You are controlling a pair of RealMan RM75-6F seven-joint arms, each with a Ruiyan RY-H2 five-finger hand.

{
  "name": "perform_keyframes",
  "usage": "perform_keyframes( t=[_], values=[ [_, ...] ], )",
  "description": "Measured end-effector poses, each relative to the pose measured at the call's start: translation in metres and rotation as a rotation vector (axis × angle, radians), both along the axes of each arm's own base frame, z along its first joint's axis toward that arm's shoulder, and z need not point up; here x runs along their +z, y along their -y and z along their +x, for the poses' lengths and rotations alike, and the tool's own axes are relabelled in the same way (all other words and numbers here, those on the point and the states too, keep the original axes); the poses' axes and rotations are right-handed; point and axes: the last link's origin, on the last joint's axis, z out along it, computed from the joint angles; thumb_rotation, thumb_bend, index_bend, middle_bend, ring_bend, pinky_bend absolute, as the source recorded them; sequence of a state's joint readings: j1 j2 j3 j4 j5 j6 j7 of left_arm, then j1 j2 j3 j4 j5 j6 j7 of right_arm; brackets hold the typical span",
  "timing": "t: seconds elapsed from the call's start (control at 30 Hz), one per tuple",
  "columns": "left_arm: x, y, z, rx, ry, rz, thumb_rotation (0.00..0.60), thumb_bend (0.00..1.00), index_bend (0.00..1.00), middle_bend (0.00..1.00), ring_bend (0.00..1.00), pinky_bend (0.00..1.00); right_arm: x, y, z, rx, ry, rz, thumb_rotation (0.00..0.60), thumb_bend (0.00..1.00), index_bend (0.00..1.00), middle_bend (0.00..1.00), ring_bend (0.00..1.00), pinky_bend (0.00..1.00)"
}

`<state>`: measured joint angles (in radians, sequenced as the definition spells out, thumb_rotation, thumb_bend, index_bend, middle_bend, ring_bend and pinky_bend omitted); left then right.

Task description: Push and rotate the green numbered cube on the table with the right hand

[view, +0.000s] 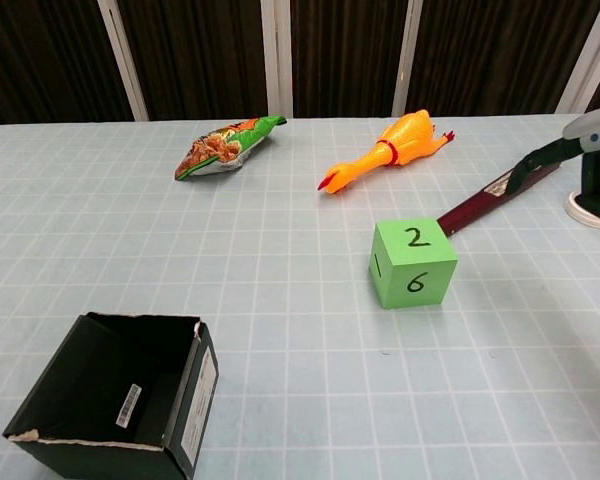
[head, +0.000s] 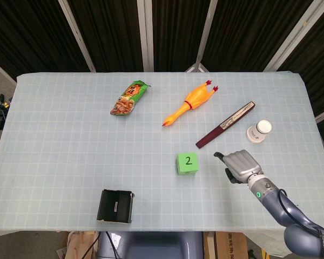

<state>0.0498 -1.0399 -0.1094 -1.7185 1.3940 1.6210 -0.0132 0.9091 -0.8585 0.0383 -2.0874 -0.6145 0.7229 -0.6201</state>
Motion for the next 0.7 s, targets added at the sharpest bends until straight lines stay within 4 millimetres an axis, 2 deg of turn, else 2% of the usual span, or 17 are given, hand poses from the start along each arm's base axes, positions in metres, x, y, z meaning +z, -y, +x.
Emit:
perform_keyframes(
  t=[0.3,0.43,0.7],
  values=[
    [-0.002,-0.002,0.001,0.005,-0.008,-0.004,0.6,0.26,0.01,0.0,0.04,0.16,-0.021,0.009,0.008,-0.03,-0.059,0.028,0.6,0.72,0.18,0.84,0.82,0.6],
    [-0.004,-0.002,0.001,0.003,-0.014,-0.008,0.6,0.26,0.01,0.0,0.04,0.16,-0.027,0.012,0.007,-0.03,-0.081,0.032,0.6,0.72,0.18,0.84,0.82,0.57],
    [-0.004,-0.003,0.001,0.007,-0.016,0.0,0.6,0.26,0.01,0.0,0.04,0.16,-0.038,0.018,0.011,-0.024,-0.093,0.042,0.6,0.72,0.18,0.84,0.82,0.57]
  ],
)
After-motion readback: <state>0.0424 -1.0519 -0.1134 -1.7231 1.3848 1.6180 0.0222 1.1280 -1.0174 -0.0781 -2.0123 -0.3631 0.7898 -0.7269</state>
